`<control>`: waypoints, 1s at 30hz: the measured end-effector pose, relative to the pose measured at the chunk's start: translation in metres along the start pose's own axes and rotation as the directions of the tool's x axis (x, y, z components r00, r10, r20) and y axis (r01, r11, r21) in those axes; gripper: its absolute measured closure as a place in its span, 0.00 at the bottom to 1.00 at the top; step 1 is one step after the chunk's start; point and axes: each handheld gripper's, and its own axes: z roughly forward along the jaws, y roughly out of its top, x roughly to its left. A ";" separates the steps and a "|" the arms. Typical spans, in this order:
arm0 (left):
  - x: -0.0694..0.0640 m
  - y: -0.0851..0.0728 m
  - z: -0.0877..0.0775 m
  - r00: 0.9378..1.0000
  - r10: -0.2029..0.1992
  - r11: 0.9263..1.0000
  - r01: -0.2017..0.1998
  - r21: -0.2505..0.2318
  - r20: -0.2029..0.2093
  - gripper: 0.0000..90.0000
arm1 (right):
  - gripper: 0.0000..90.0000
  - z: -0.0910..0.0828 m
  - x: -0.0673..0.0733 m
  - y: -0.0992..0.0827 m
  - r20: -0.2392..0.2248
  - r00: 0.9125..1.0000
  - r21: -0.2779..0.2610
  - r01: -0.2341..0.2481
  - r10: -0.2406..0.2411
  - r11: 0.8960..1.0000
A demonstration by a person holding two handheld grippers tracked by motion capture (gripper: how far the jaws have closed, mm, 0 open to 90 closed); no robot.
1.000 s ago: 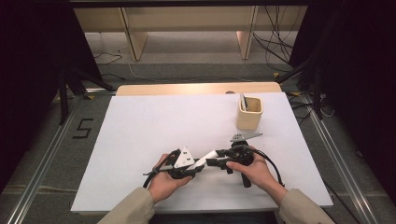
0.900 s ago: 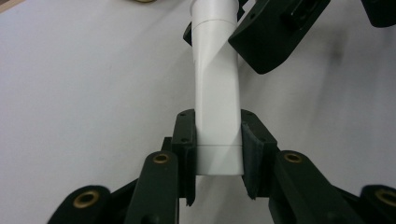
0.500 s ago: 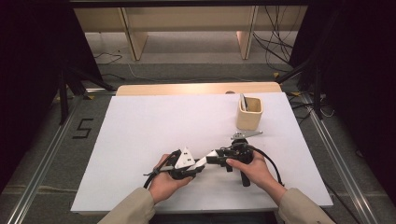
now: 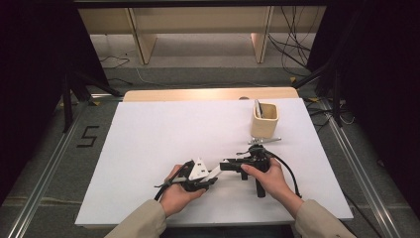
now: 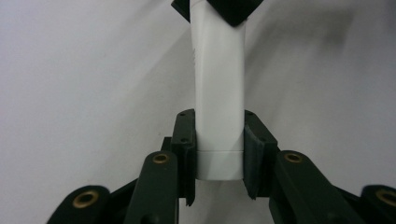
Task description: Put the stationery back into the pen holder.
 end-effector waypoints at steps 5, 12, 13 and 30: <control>0.000 0.000 0.002 1.000 0.002 1.000 -0.002 0.001 -0.002 0.78 | 0.72 -0.001 0.002 0.001 -0.018 1.000 -0.016 -0.003 0.002 1.000; 0.000 0.001 0.001 1.000 0.010 1.000 -0.010 -0.003 -0.004 0.78 | 0.72 -0.002 0.005 0.001 -0.013 1.000 -0.020 0.011 -0.011 1.000; 0.000 0.002 0.001 1.000 0.009 1.000 -0.009 -0.007 -0.004 0.78 | 0.72 -0.003 0.005 0.001 -0.012 1.000 -0.026 0.021 -0.021 0.999; 0.003 0.004 -0.007 0.999 -0.034 0.999 0.034 -0.006 -0.029 0.48 | 0.72 -0.022 0.016 0.014 0.125 0.983 -0.095 0.146 -0.133 0.985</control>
